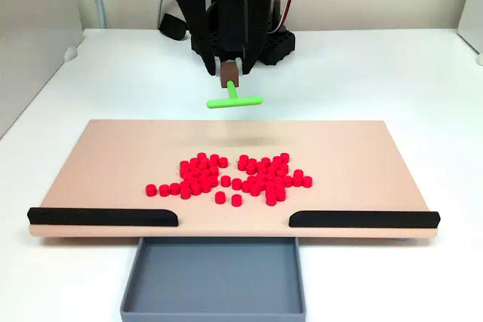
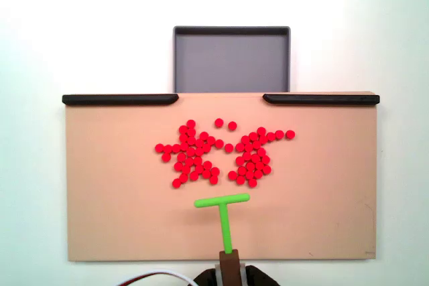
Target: Push granules from right to the grey container
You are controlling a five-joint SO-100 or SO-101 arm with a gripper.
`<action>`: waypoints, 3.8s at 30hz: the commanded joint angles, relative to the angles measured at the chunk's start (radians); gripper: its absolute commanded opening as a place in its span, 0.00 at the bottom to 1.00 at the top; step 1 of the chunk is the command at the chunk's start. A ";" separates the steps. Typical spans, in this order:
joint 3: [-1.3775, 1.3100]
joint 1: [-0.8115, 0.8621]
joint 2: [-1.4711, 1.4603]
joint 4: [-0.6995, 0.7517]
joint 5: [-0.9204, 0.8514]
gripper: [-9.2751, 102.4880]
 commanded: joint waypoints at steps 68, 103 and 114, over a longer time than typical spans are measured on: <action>-0.032 -0.012 0.008 -0.014 0.213 0.08; -0.152 0.373 -0.155 -0.014 -1.200 0.08; -0.454 0.339 -0.445 -0.003 -1.543 0.08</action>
